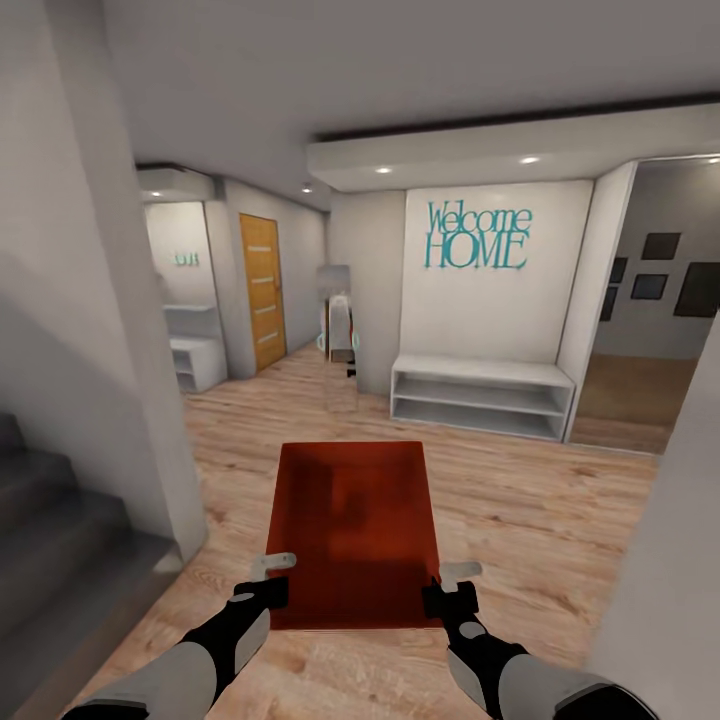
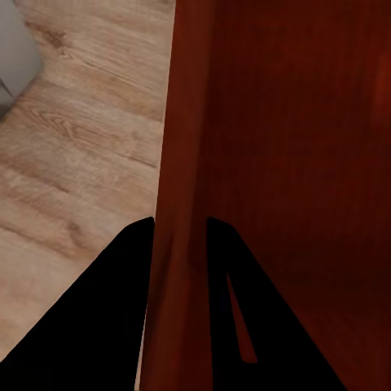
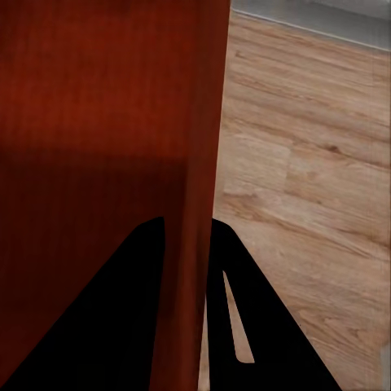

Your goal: Move the two storage containers from the living room to the garage. In the garage, place one container on the floor and stack the other container on top of it (either order is fine).

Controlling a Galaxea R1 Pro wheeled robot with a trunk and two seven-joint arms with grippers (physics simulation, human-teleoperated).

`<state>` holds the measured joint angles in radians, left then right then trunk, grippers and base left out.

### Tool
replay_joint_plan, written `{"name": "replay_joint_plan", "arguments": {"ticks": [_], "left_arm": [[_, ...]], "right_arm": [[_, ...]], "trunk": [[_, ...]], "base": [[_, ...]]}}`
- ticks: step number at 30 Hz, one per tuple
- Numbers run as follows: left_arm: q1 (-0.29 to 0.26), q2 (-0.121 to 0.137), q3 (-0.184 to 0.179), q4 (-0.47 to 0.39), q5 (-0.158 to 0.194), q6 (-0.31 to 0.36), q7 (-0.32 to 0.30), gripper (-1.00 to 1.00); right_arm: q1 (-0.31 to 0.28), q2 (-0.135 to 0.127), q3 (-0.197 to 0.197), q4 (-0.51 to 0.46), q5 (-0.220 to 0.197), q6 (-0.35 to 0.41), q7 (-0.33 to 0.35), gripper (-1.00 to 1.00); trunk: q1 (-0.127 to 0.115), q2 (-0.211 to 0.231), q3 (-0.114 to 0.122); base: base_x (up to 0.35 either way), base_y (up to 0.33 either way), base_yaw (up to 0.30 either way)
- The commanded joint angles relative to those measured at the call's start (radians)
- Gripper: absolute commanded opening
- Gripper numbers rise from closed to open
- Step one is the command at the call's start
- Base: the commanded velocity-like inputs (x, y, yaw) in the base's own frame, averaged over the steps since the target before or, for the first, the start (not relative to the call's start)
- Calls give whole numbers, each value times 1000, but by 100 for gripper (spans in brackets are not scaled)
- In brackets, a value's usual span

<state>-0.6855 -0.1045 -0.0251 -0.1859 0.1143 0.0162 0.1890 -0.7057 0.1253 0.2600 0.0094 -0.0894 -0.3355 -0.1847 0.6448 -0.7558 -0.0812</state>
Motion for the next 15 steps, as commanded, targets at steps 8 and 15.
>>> {"name": "replay_joint_plan", "arguments": {"ticks": [8,15], "left_arm": [[0,32,10,2,8,2,27,-100],[0,32,10,2,8,2,28,-100]], "right_arm": [[-1,0,-15,-2,-7,-27,-3,-100],[-1,0,-15,-2,-7,-27,-3,-100]], "trunk": [[1,-1,-2],[1,-1,-2]], "base": [[321,0,0],[321,0,0]]}}
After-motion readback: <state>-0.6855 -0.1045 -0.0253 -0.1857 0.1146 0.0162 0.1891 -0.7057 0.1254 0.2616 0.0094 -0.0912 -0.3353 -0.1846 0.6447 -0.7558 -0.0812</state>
